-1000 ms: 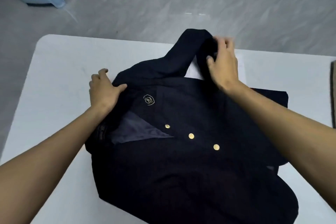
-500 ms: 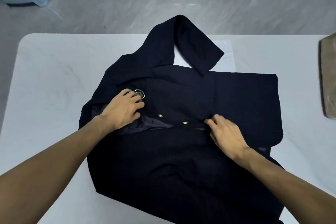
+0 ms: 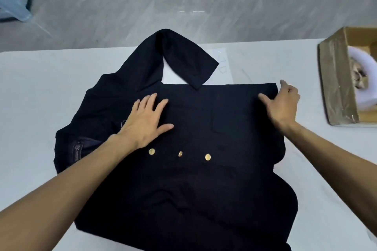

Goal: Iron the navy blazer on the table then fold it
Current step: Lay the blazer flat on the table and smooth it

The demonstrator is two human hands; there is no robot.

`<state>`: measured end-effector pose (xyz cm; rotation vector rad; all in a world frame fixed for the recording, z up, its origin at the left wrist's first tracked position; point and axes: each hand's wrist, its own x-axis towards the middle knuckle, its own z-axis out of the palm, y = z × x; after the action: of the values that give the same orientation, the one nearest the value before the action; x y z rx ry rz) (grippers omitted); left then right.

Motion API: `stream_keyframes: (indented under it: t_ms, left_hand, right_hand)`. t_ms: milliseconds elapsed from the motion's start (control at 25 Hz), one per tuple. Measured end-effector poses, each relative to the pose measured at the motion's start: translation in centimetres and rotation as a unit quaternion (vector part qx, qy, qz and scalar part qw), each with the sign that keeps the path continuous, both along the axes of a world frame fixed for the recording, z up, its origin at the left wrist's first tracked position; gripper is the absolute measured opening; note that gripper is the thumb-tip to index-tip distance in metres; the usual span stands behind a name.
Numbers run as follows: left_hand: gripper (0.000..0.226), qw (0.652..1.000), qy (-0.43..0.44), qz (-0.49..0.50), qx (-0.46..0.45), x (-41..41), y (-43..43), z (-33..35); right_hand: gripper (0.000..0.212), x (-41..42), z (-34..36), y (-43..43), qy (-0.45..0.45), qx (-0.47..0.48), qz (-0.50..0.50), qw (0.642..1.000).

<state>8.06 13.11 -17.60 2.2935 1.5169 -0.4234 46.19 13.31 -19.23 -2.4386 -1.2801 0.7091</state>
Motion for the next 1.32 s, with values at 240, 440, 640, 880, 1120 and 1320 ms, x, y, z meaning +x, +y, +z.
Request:
stream_keyframes:
  t_ms: [240, 440, 640, 880, 1120, 1320]
  left_hand:
    - [0.096, 0.987, 0.145, 0.0, -0.075, 7.5, 0.1, -4.6]
    - [0.087, 0.989, 0.114, 0.055, -0.075, 8.8, 0.2, -4.3]
    - [0.024, 0.988, -0.092, -0.044, 0.115, 7.6, -7.4, -0.8]
    - [0.048, 0.933, 0.009, 0.351, 0.082, -1.8, -14.8, -0.6]
    - [0.045, 0.93, -0.02, 0.351, -0.103, -7.3, -11.7, -0.1]
    - [0.013, 0.95, -0.134, 0.281, 0.0, -9.6, -15.2, 4.6]
  right_hand:
    - [0.024, 2.7, -1.0, 2.7, 0.189, 0.043, -0.082, 0.978]
    - [0.051, 4.3, -1.3, 2.0, 0.151, 0.036, -0.019, 0.988]
    - [0.054, 3.6, -1.1, -15.1, 0.062, -0.061, -0.068, 0.994]
    - [0.02, 0.0, 0.6, -21.2, -0.05, -0.152, 0.106, 0.981]
    - [0.032, -6.4, 0.3, -18.4, -0.067, -0.126, 0.043, 0.989]
    - [0.022, -7.7, 4.1, -20.8, -0.07, 0.009, 0.193, 0.979]
